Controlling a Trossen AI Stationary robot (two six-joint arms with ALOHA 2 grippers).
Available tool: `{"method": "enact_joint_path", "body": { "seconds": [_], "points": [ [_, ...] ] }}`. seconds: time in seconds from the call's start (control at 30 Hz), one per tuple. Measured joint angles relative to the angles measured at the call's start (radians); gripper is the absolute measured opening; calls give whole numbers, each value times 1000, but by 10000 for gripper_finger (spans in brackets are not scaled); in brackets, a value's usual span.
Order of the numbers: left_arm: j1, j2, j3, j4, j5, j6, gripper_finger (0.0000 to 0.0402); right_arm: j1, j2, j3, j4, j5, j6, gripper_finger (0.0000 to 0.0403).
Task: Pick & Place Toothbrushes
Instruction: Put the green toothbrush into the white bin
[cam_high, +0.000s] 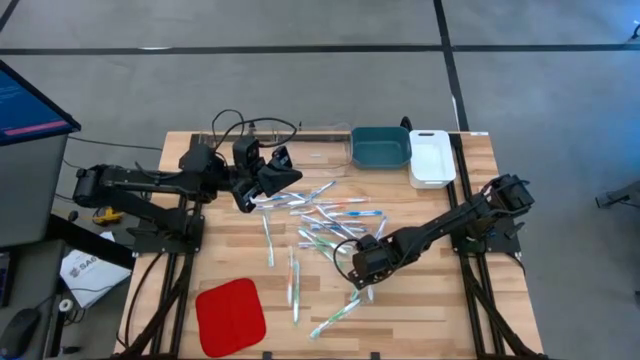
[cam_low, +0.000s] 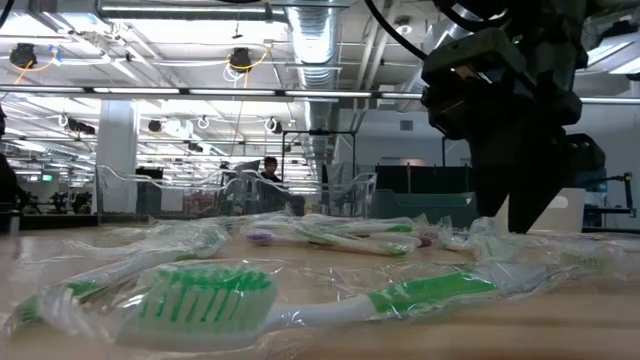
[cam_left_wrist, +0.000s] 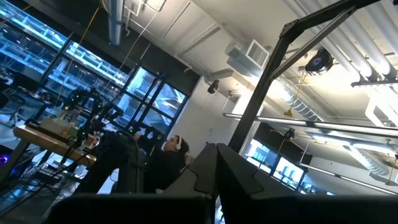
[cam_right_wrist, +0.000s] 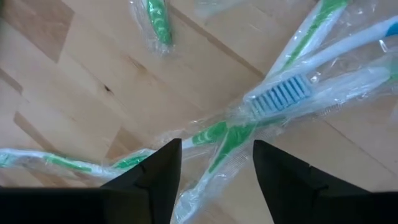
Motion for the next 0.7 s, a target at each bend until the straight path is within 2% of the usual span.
{"method": "enact_joint_path", "body": {
  "seconds": [0.4, 0.57, 0.7],
  "points": [
    [0, 0, 0, -2, 0, 0, 2, 20, -1, -71, 71, -1, 80, 194],
    [0, 0, 0, -3, -6, 0, 2, 19, -1, -72, 69, -1, 72, 177],
    [0, 0, 0, -4, -13, 0, 2, 18, -1, -72, 66, -2, 72, 146]
  ]
}}
